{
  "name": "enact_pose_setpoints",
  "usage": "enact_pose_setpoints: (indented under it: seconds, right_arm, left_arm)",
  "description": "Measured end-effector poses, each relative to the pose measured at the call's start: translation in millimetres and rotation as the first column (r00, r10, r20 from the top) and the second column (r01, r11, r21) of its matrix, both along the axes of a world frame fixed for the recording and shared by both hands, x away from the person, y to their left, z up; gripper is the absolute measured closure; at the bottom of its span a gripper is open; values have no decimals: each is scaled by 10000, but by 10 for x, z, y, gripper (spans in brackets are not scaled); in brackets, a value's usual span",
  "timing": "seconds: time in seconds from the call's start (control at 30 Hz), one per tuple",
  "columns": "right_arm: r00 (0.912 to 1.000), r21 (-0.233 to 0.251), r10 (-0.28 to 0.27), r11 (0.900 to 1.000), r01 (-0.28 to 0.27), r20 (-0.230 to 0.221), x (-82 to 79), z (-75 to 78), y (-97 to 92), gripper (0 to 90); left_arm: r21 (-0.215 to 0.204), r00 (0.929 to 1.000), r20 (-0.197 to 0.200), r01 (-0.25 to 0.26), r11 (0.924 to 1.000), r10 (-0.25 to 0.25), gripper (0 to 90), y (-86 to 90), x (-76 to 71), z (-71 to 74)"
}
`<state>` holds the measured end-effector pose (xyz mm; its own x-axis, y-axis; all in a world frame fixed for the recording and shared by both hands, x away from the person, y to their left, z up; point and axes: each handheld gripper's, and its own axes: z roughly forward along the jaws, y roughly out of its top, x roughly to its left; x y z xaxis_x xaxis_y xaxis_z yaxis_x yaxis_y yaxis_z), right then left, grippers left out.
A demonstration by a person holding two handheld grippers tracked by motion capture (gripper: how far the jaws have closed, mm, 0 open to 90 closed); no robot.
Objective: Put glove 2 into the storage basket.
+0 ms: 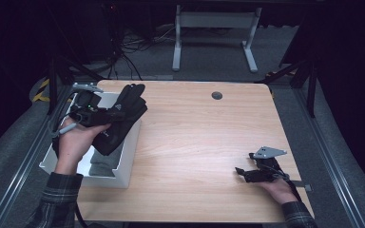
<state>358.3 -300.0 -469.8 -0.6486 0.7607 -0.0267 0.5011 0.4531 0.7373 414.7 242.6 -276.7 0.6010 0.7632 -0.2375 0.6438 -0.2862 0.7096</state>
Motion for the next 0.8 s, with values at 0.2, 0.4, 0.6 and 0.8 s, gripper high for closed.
enact_pose_setpoints:
  seconds: [0.2,0.4,0.6,0.8]
  right_arm:
    - [10000,-1,0,10000,0,0,0,0,0,164]
    - [10000,2,-8,10000,8,0,0,0,0,164]
    - [10000,0,-10,10000,10,5,1,0,-1,164]
    - [10000,-15,-19,10000,19,4,0,1,-1,164]
  left_arm:
    - [186,9959,-136,-891,9958,893,691,258,27,-92]
    - [352,9881,-665,-1365,9900,1386,691,382,99,-337]
    - [549,9783,-1158,-1663,9845,1717,691,364,190,-586]
    - [699,9712,-1519,-1745,9822,1834,690,266,258,-755]
